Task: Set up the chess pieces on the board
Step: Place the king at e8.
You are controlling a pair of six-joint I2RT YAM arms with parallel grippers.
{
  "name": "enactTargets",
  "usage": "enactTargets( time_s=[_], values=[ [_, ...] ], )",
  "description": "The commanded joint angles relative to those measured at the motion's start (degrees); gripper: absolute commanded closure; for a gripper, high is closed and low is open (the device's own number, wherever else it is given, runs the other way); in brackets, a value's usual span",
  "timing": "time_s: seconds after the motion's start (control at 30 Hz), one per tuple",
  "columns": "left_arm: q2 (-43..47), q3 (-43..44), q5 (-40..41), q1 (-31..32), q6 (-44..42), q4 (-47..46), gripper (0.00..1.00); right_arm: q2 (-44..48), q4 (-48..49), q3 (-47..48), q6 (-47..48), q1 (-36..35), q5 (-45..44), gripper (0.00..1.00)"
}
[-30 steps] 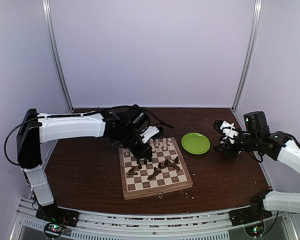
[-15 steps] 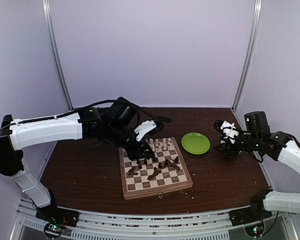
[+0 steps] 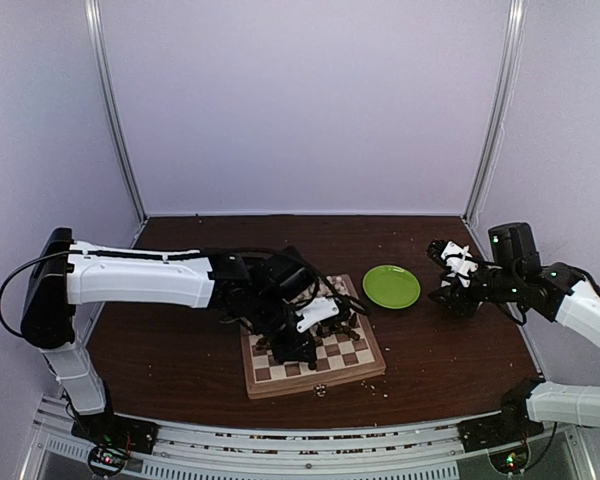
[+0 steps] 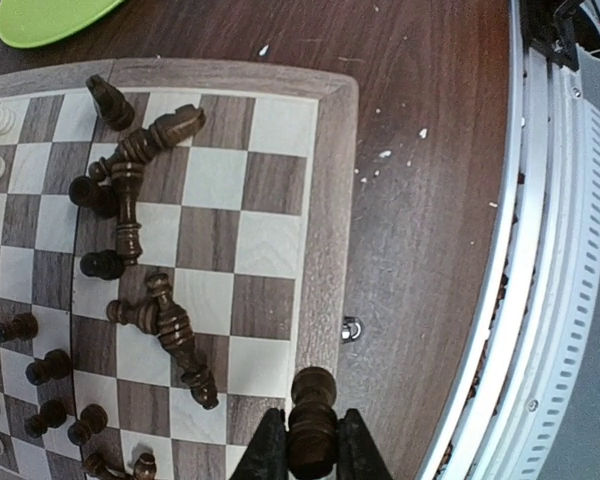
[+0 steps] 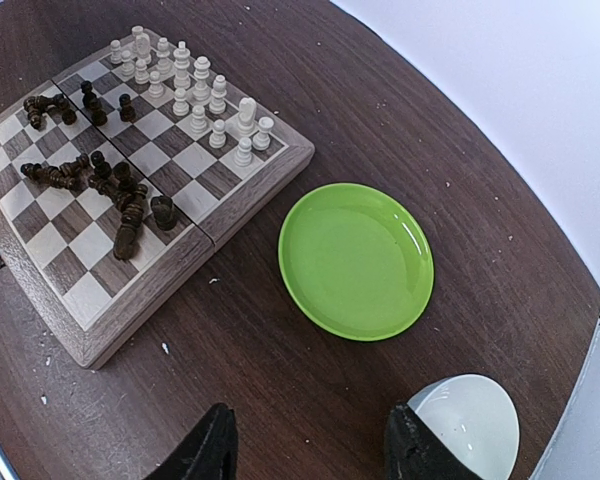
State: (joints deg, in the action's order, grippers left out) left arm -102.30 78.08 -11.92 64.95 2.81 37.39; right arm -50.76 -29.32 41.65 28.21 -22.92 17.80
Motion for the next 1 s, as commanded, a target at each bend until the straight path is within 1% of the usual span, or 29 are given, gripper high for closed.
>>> enactTargets(
  time_s=[0.0,0.33,0.7,0.83,0.97],
  values=[
    [-2.6,-0.2,3.2,0.3,-0.8,-1.7,0.95,0.8,0.3,-0.4,0.3,-0.2,-1.1,0.5],
    [-5.6,0.0,5.6,0.3,-0.2,-2.2,0.95,0.6,0.2,-0.4,0.3,-0.3,-1.1,0.5],
    [-6.3,0.1,7.7,0.3,0.4,-2.3,0.9,0.4,0.2,-0.5,0.5,-0.2,-1.0,0.5],
    [-6.2,-0.1,6.9,0.3,0.2,-2.4,0.79,0.5,0.2,-0.5,0.4,-0.2,-1.0,0.5],
    [-5.6,0.0,5.8,0.3,0.1,-2.4,0.72,0.4,0.2,-0.5,0.5,-0.2,-0.9,0.5]
  ],
)
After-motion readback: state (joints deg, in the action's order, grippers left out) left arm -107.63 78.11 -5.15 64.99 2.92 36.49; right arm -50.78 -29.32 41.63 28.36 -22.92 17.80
